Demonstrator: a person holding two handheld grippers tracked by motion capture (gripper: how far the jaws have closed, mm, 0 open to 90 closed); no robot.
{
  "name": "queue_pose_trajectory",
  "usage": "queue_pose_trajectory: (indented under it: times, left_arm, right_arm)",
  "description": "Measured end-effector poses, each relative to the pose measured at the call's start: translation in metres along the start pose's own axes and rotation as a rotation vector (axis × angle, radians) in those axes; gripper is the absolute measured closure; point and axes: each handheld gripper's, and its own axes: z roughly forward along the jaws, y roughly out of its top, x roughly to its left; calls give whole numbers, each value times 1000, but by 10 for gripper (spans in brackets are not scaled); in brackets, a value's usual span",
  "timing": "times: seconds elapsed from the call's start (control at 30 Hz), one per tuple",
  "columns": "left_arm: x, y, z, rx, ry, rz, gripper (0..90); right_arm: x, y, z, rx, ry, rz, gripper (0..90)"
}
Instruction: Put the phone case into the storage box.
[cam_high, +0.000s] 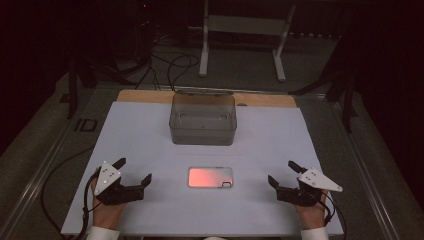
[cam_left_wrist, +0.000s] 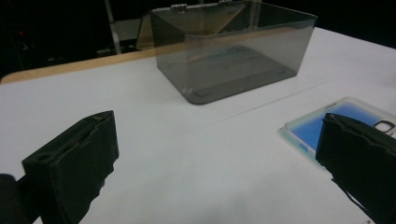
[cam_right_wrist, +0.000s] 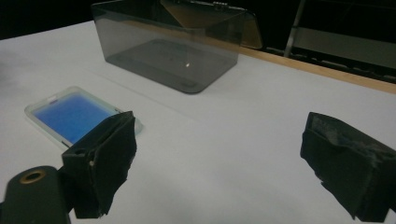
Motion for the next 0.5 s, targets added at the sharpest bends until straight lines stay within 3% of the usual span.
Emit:
queue_pose_trajectory:
  times: [0.23, 0.43, 0.5]
  left_arm:
    - [1, -1, 3, 30, -3, -25, 2]
    - [-2, 1, 4, 54, 44, -9, 2]
    - [-2, 2, 5, 63, 43, -18, 2]
  right_arm:
    - [0, -2, 2, 11, 0, 0, 102]
    - [0, -3, 3, 17, 0, 2, 102]
    - [0, -3, 4, 17, 2, 3, 102]
